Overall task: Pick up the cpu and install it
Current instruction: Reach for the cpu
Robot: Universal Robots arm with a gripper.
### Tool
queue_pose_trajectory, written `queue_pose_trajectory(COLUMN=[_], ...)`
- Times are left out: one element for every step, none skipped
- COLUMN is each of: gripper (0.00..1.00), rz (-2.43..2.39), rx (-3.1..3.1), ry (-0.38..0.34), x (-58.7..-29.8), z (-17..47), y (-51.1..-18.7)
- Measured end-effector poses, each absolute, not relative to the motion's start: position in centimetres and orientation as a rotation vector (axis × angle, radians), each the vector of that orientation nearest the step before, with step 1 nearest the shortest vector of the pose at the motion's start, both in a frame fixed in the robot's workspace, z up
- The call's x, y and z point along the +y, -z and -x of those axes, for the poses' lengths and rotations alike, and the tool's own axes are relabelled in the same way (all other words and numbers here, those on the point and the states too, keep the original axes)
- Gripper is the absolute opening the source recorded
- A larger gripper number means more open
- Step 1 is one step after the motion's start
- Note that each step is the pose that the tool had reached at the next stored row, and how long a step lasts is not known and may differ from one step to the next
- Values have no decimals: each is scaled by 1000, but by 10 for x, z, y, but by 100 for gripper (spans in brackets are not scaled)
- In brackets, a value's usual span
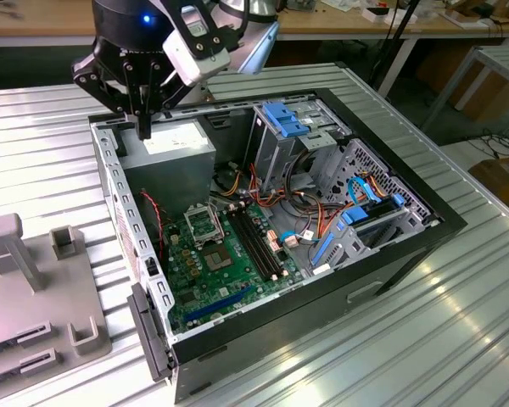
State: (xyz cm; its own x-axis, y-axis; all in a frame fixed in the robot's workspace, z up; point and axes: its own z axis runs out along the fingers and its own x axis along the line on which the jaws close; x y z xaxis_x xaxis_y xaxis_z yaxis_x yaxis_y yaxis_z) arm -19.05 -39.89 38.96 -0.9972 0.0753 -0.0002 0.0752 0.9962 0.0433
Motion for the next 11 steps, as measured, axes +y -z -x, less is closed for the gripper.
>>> queue_pose_trajectory(gripper=[11,11,11,11,11,11,11,11,11,11,11], rz=[-118,-118,-118,-118,-118,-118,-118,-118,-118,-118,-118], rx=[3137,3137,3137,3138,3138,3138,3138,3138,3138,3138,3139], ry=[-68,-68,-68,-68,-68,-68,-68,-68,-68,-68,-68], x=[-399,-399,-399,-399,-399,-399,-399,-399,-399,-399,-399], z=[191,191,192,192,193,193,193,194,194,195,195], y=[-389,-389,-389,-389,-389,-389,-389,-389,-389,-389,-389])
